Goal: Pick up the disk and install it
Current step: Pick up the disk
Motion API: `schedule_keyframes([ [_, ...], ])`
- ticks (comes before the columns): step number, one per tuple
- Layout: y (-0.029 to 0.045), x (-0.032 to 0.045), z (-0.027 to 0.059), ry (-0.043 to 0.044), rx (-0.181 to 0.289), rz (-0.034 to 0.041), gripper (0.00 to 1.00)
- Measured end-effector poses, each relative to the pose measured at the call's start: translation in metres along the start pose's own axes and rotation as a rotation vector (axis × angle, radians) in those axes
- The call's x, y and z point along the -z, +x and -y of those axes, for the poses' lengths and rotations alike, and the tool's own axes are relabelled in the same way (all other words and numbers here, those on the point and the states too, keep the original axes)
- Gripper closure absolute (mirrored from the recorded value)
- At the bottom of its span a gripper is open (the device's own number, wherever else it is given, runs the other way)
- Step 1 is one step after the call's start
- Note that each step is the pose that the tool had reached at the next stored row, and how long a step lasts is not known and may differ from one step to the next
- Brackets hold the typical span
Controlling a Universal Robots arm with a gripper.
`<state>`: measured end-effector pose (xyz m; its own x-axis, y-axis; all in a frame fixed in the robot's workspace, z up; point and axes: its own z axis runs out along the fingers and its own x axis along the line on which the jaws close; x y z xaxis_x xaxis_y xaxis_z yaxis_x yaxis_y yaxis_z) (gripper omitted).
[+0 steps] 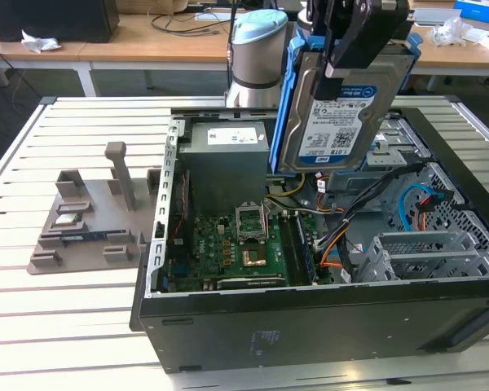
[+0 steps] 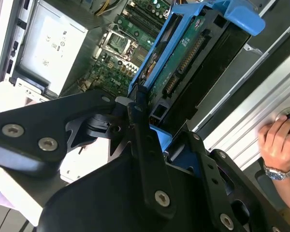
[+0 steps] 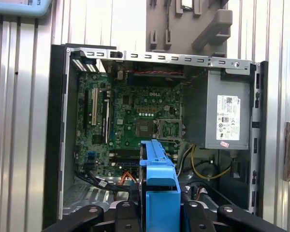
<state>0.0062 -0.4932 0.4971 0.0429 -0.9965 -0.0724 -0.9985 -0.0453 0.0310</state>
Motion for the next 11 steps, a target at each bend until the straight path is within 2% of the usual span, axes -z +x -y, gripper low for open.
schedule_keyframes([
  [9,0.0114,-0.0006,-0.0004,0.0000,0.000,0.0000,0.64],
  [11,0.0159,-0.0008,-0.0006,0.0000,0.000,0.0000,0.64],
])
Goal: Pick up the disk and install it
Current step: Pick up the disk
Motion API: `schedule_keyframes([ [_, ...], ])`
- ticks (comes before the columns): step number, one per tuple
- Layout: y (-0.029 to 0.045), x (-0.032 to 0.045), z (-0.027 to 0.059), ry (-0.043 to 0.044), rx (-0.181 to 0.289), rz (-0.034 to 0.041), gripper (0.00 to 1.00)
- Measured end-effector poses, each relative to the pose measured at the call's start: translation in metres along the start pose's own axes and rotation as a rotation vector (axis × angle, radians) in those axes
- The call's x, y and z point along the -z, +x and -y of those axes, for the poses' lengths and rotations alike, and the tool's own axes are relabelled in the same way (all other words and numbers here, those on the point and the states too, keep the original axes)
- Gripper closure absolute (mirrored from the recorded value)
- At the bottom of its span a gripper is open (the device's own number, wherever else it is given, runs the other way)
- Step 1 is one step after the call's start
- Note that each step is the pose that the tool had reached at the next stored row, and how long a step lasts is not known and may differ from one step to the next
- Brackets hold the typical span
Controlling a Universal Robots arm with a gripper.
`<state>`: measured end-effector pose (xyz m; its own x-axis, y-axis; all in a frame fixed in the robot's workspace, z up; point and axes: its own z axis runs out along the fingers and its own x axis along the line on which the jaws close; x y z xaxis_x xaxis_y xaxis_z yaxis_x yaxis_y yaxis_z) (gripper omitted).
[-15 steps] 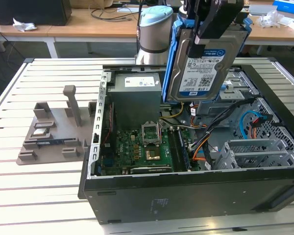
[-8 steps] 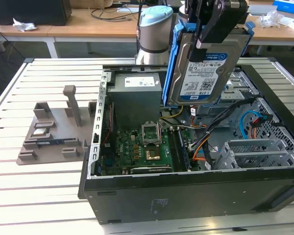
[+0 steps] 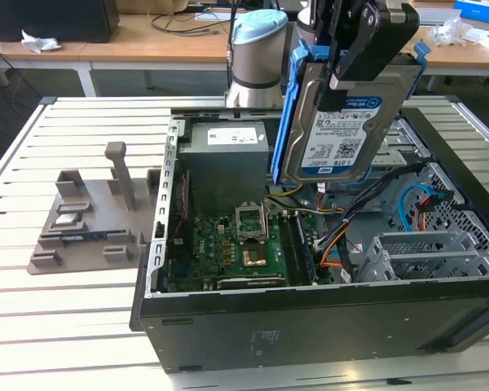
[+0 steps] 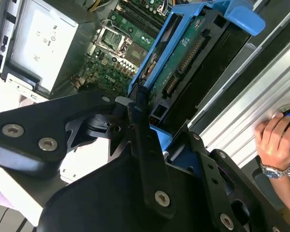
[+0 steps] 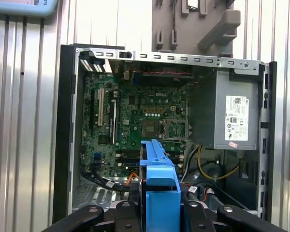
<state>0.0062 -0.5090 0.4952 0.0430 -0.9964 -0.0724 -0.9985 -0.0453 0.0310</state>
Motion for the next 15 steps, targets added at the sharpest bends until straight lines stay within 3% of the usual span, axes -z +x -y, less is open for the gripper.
schedule_keyframes([
  [15,0.0315,-0.0002,-0.0014,0.0000,0.000,-0.0001,0.64],
])
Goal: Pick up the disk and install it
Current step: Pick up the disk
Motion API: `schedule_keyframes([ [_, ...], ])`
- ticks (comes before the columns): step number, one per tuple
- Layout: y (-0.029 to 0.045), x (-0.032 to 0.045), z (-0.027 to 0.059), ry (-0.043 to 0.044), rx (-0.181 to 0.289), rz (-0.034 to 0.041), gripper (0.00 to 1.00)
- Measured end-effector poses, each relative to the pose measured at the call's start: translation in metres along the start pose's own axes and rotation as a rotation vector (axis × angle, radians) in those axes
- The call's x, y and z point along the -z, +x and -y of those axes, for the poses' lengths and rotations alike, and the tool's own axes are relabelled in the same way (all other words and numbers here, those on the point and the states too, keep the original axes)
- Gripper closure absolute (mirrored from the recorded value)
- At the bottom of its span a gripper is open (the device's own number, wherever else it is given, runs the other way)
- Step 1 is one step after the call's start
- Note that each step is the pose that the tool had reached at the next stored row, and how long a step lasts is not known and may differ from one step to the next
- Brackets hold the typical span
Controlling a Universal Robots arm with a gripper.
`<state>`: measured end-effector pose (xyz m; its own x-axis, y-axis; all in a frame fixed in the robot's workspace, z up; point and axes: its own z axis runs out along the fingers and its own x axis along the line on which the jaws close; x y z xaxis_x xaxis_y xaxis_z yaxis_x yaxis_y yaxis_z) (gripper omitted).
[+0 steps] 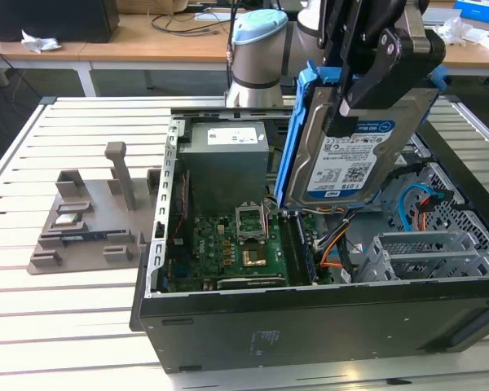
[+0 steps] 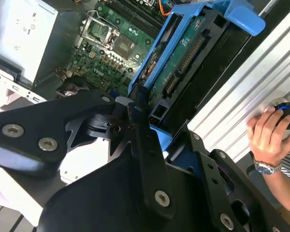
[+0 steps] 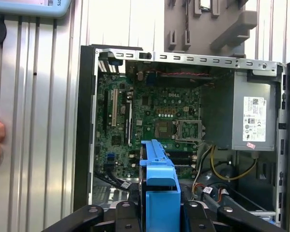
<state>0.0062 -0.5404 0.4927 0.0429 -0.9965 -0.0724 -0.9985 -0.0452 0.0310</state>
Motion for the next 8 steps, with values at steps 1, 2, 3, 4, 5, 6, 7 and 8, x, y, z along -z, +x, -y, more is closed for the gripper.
schedule_keyframes([
  [1,0.0009,-0.0001,0.0000,0.0000,0.000,0.0001,0.64],
  [2,0.0013,-0.0003,0.0002,0.0000,0.000,0.0001,0.64],
  [3,0.0017,-0.0005,0.0006,0.0001,0.000,0.0003,0.64],
  [4,0.0017,-0.0005,0.0011,-0.0001,0.000,0.0001,0.64],
  [5,0.0018,-0.0005,0.0021,0.0000,0.000,-0.0001,0.64],
  [6,0.0018,-0.0005,0.0030,-0.0001,0.000,-0.0003,0.64],
  [7,0.0020,-0.0005,0.0039,0.0000,0.000,-0.0002,0.64],
  [8,0.0020,-0.0005,0.0051,-0.0001,0.000,-0.0003,0.64],
])
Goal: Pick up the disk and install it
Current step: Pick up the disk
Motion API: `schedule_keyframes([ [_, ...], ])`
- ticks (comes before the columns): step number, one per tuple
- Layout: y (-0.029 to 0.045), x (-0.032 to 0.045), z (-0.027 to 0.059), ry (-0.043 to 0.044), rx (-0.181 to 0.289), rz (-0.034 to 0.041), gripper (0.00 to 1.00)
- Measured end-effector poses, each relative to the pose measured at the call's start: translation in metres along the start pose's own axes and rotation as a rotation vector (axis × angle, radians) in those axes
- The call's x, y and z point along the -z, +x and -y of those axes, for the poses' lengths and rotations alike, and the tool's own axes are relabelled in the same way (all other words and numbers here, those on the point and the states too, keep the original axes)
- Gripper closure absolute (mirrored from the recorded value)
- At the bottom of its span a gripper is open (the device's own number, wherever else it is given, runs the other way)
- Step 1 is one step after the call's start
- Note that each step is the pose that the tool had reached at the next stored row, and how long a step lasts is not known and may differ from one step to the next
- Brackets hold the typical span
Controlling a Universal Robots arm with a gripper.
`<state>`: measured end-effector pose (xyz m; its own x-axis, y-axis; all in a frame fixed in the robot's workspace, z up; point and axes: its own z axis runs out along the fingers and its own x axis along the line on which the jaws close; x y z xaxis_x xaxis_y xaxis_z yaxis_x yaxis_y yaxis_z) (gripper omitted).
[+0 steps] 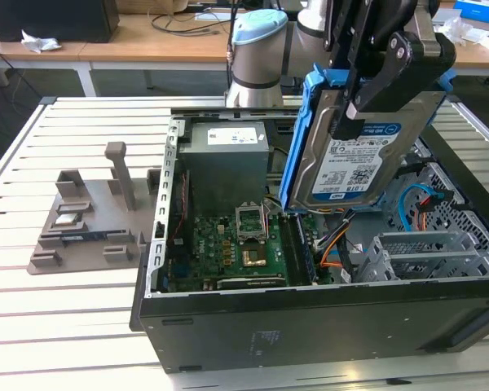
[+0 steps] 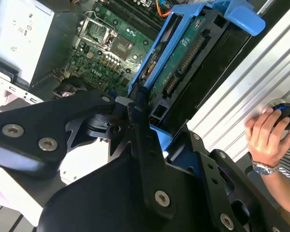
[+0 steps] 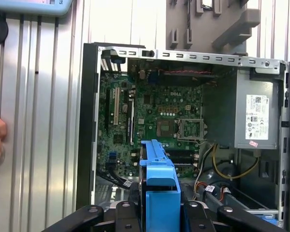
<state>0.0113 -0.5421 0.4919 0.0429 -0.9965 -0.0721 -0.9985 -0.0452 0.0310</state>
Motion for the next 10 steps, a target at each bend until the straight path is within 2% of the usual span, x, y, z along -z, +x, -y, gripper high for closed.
schedule_keyframes([
  [2,0.0001,0.0000,0.0025,0.0000,0.000,0.0000,0.64],
  [10,0.0010,0.0004,0.0217,0.0000,0.000,0.0001,0.64],
])
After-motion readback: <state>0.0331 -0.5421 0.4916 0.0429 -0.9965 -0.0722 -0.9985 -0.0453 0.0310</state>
